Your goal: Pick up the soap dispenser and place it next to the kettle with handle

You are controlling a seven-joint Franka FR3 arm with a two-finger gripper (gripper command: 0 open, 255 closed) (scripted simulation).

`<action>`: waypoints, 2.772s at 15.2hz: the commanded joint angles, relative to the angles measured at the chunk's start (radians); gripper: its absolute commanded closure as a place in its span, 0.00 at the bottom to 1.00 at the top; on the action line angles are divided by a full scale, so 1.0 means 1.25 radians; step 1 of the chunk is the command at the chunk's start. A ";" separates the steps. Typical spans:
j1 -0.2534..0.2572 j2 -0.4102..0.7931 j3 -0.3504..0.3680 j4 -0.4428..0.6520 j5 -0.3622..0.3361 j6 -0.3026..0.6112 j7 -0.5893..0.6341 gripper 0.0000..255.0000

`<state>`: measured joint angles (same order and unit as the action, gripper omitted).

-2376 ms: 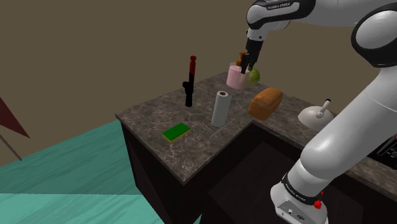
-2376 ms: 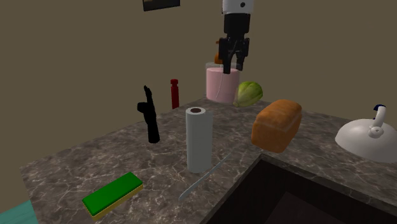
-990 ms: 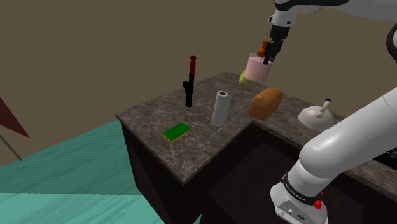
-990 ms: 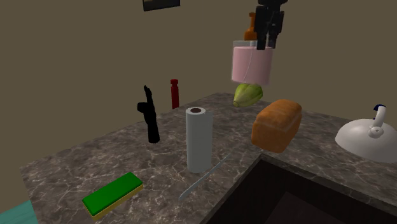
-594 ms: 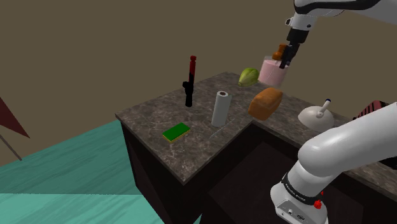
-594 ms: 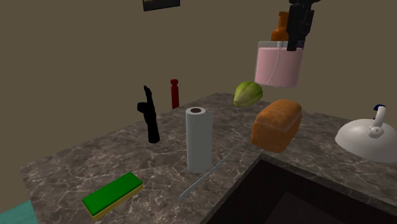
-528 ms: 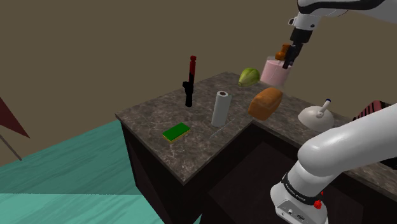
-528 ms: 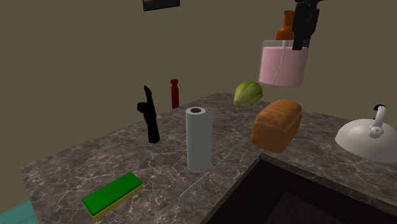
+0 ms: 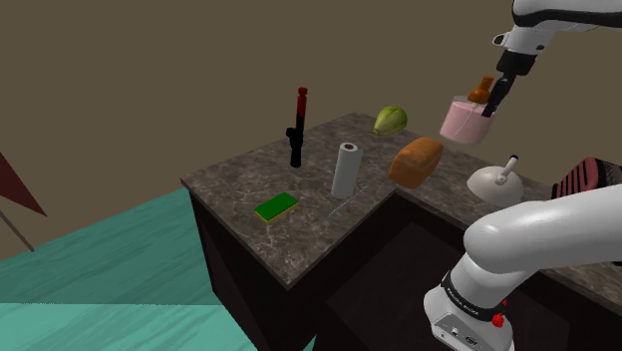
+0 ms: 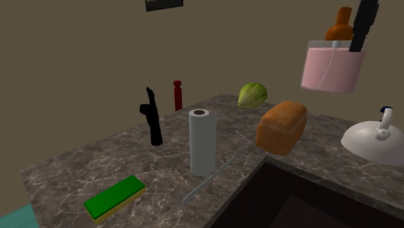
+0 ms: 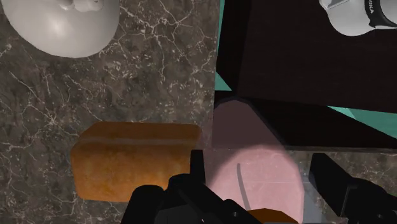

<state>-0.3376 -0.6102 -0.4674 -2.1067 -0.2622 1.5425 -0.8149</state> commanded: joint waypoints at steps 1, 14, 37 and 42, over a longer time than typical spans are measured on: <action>-0.015 -0.020 -0.022 -0.008 -0.020 -0.005 -0.032 1.00; -0.071 -0.094 -0.119 -0.077 -0.107 0.020 -0.142 1.00; -0.093 -0.099 -0.207 -0.310 -0.179 0.253 -0.120 1.00; -0.094 -0.084 -0.234 -0.350 -0.196 0.310 -0.117 1.00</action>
<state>-0.4548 -0.7198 -0.7525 -2.5363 -0.5028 1.9151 -0.9615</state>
